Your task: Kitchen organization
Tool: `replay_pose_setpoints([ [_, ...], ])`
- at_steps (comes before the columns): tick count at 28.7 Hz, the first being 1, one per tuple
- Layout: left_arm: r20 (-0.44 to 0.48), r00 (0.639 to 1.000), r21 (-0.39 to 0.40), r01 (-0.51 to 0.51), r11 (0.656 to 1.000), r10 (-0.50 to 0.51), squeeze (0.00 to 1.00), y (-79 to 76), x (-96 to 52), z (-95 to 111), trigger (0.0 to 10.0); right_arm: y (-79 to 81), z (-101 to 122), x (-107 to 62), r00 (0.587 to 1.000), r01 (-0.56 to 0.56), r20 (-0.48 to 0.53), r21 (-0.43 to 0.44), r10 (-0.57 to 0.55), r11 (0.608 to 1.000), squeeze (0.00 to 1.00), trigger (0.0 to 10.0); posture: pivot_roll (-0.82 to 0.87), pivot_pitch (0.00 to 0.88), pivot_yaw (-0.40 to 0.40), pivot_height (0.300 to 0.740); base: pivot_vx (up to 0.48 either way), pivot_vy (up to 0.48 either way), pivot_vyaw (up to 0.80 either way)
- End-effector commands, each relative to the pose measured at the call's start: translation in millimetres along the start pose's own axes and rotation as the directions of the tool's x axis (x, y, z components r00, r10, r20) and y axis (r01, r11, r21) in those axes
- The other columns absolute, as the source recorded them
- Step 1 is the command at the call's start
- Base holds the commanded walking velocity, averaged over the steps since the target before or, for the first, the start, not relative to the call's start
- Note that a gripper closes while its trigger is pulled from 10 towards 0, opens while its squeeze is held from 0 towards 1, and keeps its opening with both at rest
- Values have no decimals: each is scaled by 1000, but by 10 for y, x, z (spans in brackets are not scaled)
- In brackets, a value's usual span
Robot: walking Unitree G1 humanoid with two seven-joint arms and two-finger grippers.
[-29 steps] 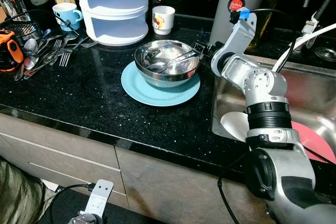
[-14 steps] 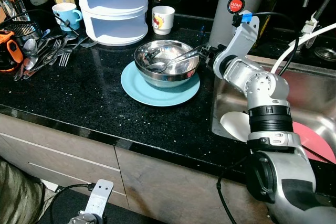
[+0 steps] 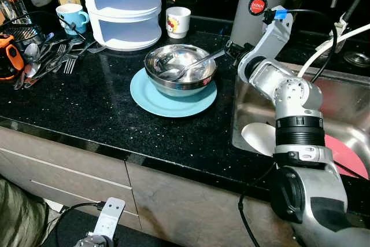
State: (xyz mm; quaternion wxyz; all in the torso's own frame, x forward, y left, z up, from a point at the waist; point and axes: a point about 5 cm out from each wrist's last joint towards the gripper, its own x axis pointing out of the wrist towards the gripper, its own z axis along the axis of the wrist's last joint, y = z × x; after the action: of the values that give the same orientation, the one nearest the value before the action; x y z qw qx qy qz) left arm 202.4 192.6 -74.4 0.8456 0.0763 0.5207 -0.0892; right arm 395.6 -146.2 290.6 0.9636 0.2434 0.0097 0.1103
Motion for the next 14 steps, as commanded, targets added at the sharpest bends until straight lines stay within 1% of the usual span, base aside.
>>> replay_pose_setpoints([
  [1, -20, 1000, 12, 6, 1000, -5, 0, -9, 1, -34, 10000, -7, 8, -7, 1000, -9, 26, 26, 8, 1000, 0, 0, 67, 93, -27, 740, 0, 0, 0],
  [3, -20, 1000, 12, 6, 1000, -6, 0, -9, 1, -32, 10000, 59, 145, -31, 990, -83, 122, 62, 75, 995, 0, 0, 68, 92, -27, 740, 0, 0, 0],
  [4, -20, 1000, 12, 6, 1000, -6, 0, -9, 1, -32, 10000, 92, 233, -56, 978, -121, 181, 64, 108, 991, 0, 0, 69, 92, -26, 740, 0, 0, 0],
  [7, -20, 1000, 13, 7, 1000, -6, 0, -9, 1, -31, 10000, 152, 395, -118, 946, -185, 278, 44, 166, 982, 0, 0, 69, 92, -26, 740, 0, 0, 0],
  [9, -19, 1000, 14, 7, 1000, -6, 0, -8, 1, -29, 10000, 195, 475, -159, 925, -219, 320, 5, 206, 976, 0, 0, 69, 91, -26, 740, 0, 0, 0],
  [11, -19, 1000, 15, 7, 1000, -6, 0, -8, 1, -28, 10000, 254, 559, -210, 900, -243, 353, -82, 256, 966, 0, 0, 67, 91, -24, 740, 0, 0, 0],
  [13, -19, 1000, 16, 7, 1000, -6, 0, -8, 1, -28, 10000, 293, 607, -245, 885, -246, 367, -156, 287, 957, 0, 0, 67, 91, -24, 740, 0, 0, 0],
  [14, -19, 1000, 16, 7, 1000, -7, 0, -8, 1, -27, 10000, 309, 625, -259, 878, -253, 374, -167, 299, 953, 0, 0, 67, 91, -24, 740, 0, 0, 0],
])
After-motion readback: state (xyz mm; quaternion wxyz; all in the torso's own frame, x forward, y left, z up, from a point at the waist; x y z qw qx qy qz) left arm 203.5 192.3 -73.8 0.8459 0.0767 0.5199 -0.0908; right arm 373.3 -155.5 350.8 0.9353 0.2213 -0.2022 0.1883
